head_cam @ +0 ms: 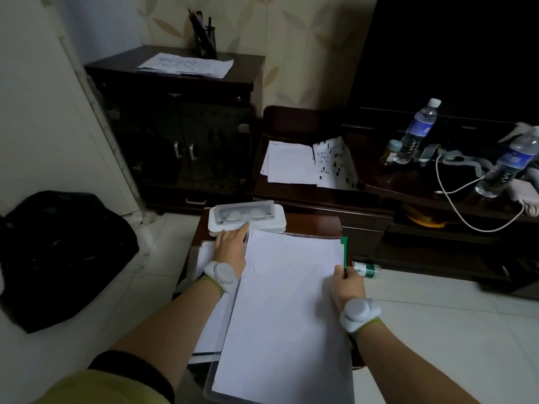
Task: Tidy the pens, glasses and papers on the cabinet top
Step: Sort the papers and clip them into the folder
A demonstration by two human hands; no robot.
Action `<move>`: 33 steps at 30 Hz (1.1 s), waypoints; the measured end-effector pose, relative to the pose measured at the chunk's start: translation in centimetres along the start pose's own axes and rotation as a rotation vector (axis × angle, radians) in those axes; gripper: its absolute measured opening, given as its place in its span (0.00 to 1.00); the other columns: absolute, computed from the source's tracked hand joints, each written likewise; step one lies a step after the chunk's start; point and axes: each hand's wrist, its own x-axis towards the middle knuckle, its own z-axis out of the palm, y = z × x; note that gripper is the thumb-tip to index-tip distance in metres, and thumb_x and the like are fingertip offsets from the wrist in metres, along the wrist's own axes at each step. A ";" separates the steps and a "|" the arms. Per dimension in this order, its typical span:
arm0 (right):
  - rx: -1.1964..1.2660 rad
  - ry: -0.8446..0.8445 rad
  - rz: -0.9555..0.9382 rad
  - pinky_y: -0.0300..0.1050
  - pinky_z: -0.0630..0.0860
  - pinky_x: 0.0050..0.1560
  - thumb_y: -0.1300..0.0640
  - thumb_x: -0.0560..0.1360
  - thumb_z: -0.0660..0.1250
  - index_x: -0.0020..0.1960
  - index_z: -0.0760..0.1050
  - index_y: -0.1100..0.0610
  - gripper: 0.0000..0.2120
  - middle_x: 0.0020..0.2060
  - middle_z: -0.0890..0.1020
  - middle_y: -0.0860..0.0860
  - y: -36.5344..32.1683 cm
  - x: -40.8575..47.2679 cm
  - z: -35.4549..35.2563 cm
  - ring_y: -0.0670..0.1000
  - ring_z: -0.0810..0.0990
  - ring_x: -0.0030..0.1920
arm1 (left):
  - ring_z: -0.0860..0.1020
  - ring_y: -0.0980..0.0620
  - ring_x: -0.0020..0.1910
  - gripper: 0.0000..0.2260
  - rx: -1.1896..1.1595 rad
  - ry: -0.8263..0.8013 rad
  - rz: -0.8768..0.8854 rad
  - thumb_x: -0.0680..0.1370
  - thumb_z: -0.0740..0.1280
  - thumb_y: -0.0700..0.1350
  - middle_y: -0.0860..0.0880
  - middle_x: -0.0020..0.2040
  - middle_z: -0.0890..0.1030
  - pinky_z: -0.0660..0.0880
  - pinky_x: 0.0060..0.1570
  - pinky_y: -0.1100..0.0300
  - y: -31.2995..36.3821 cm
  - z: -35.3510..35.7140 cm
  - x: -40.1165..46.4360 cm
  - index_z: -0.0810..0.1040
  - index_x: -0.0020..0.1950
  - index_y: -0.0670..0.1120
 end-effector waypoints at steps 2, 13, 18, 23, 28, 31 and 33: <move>-0.006 -0.010 -0.019 0.46 0.65 0.49 0.55 0.81 0.54 0.51 0.73 0.65 0.15 0.52 0.78 0.66 0.3 -0.2 0.1 0.64 0.76 0.55 | 0.61 0.46 0.72 0.28 -0.057 0.061 -0.071 0.78 0.59 0.36 0.46 0.73 0.64 0.52 0.72 0.57 -0.4 0.4 -0.8 0.54 0.76 0.46; -0.064 0.079 -0.043 0.48 0.68 0.49 0.55 0.81 0.55 0.56 0.74 0.67 0.16 0.54 0.78 0.66 -0.2 -1.6 -0.1 0.67 0.75 0.56 | 0.49 0.40 0.75 0.39 -0.255 0.139 -0.800 0.76 0.65 0.47 0.37 0.76 0.50 0.47 0.73 0.46 -1.5 1.5 -5.7 0.41 0.75 0.37; -0.034 0.125 -0.104 0.53 0.70 0.48 0.59 0.79 0.58 0.46 0.75 0.73 0.17 0.46 0.78 0.69 -0.3 -1.5 0.5 0.67 0.76 0.49 | 0.49 0.42 0.76 0.38 -0.328 0.126 -0.745 0.77 0.64 0.45 0.39 0.77 0.49 0.49 0.74 0.49 -1.5 1.4 -6.0 0.40 0.75 0.37; -0.007 0.098 -0.111 0.50 0.69 0.48 0.58 0.80 0.57 0.48 0.75 0.72 0.16 0.47 0.78 0.67 -0.7 -1.5 0.5 0.66 0.75 0.50 | 0.54 0.42 0.75 0.36 -0.427 0.126 -0.684 0.77 0.63 0.43 0.40 0.76 0.54 0.53 0.74 0.47 -1.9 1.3 -5.1 0.43 0.76 0.40; -0.033 0.118 -0.105 0.50 0.68 0.48 0.58 0.79 0.58 0.46 0.75 0.70 0.15 0.49 0.78 0.68 -0.2 -1.2 0.8 0.67 0.75 0.52 | 0.51 0.44 0.76 0.35 -0.392 0.089 -0.635 0.78 0.62 0.43 0.41 0.77 0.50 0.48 0.75 0.49 -2.1 1.1 -5.0 0.43 0.76 0.41; -0.058 0.140 -0.133 0.51 0.68 0.54 0.57 0.79 0.58 0.53 0.77 0.69 0.15 0.54 0.76 0.67 -0.4 -1.7 0.9 0.66 0.73 0.56 | 0.49 0.44 0.76 0.32 -0.234 0.123 -0.538 0.78 0.61 0.44 0.44 0.77 0.49 0.47 0.74 0.50 -1.3 1.0 -6.0 0.47 0.77 0.43; 0.010 0.093 -0.132 0.47 0.66 0.48 0.56 0.80 0.57 0.53 0.76 0.67 0.15 0.52 0.78 0.65 -0.5 -2.1 0.8 0.65 0.74 0.54 | 0.55 0.43 0.73 0.29 -0.174 0.124 -0.490 0.78 0.61 0.47 0.45 0.76 0.53 0.53 0.71 0.50 -0.5 0.8 -6.8 0.53 0.76 0.46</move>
